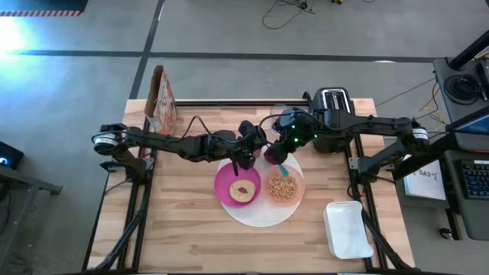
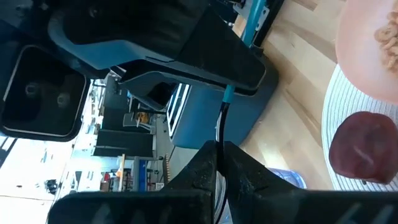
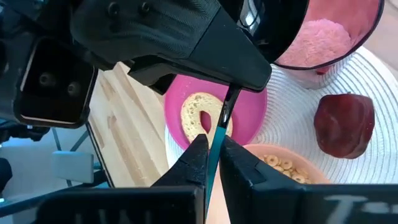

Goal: Arrange a breakfast setting
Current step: Put the blue spoon to the right side of the white table mat

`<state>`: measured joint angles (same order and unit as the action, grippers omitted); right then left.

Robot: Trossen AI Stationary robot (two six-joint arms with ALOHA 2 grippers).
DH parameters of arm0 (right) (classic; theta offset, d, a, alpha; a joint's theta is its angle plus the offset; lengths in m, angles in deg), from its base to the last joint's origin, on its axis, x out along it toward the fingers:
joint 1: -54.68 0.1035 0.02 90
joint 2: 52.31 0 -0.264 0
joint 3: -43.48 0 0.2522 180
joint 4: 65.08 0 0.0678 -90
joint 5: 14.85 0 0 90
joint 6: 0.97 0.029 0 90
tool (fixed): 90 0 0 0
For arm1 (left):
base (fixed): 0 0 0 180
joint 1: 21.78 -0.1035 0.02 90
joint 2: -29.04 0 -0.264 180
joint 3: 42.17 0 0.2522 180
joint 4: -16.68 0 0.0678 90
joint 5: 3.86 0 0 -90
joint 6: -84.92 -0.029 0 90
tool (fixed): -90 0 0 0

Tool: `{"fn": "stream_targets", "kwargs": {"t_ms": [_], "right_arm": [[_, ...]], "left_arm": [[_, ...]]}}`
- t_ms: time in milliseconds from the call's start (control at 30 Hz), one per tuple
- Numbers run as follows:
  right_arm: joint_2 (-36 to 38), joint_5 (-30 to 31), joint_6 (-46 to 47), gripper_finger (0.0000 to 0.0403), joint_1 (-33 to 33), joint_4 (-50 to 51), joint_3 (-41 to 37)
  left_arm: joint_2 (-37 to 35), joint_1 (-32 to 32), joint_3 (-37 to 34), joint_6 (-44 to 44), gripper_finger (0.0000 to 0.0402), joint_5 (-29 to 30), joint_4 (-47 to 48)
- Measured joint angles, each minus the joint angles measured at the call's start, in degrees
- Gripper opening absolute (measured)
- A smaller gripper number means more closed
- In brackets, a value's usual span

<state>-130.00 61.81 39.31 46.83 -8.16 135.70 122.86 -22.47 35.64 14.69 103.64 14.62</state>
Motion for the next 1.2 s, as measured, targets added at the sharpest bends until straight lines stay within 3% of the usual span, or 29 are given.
{"fn": "stream_targets", "kwargs": {"t_ms": [267, 900, 1200], "right_arm": [[0.07, 0.35, -1.93, 0.0013, 0.04, 0.14, -0.09], [0.97, -0.69, -1.65, 0.0009, -1.64, 0.18, -0.11], [3.25, 0.83, -2.02, 0.0008, -5.03, 3.14, -0.11]], "left_arm": [[-0.05, 0.1, -0.02, 0.98, 0.0015, 1.43, -1.37], [-0.17, 0.44, 0.07, 5.29, 0.017, 4.7, -1.78], [-0.17, 0.59, 0.07, 5.29, 0.0191, 9.29, -0.71]]}}
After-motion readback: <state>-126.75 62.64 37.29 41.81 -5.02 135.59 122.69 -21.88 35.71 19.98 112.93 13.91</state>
